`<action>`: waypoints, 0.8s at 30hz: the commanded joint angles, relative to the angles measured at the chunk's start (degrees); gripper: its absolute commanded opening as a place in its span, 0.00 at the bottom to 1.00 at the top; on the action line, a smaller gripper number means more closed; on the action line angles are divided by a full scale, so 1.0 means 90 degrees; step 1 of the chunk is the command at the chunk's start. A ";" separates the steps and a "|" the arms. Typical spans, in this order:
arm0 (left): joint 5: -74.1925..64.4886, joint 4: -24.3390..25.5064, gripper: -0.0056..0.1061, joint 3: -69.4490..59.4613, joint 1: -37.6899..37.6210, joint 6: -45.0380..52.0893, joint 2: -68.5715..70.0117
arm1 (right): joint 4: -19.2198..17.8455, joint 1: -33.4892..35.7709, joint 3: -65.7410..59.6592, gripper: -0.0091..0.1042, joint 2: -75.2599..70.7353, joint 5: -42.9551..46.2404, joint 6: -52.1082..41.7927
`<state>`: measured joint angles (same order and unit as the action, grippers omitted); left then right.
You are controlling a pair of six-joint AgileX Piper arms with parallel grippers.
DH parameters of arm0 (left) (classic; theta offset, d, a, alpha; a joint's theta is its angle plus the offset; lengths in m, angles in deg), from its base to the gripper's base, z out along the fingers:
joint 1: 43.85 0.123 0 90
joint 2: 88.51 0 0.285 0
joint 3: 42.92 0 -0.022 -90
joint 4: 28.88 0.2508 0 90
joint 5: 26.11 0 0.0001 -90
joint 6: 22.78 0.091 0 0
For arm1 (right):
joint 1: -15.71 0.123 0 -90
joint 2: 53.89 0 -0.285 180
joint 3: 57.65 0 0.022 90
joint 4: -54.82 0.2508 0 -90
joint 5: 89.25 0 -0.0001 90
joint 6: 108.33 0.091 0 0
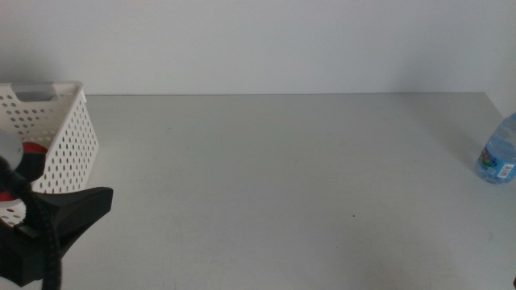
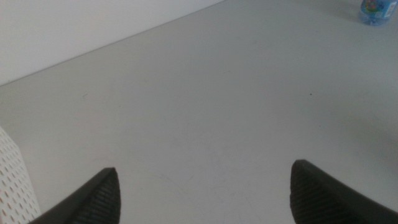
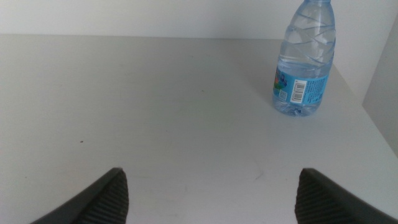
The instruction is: Use arms to grab the bottles and put them into the dustbin to the left of the table.
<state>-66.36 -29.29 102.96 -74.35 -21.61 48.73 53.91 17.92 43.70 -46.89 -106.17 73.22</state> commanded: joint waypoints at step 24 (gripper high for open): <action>0.0460 -0.0009 0.89 0.0185 -0.0047 -0.0060 -0.0008 | -0.0051 0.0011 0.1375 0.91 0.2969 0.2626 0.0393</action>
<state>-66.36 -28.88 102.96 -74.35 -21.61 48.73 53.91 17.92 53.83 -21.97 -88.77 76.77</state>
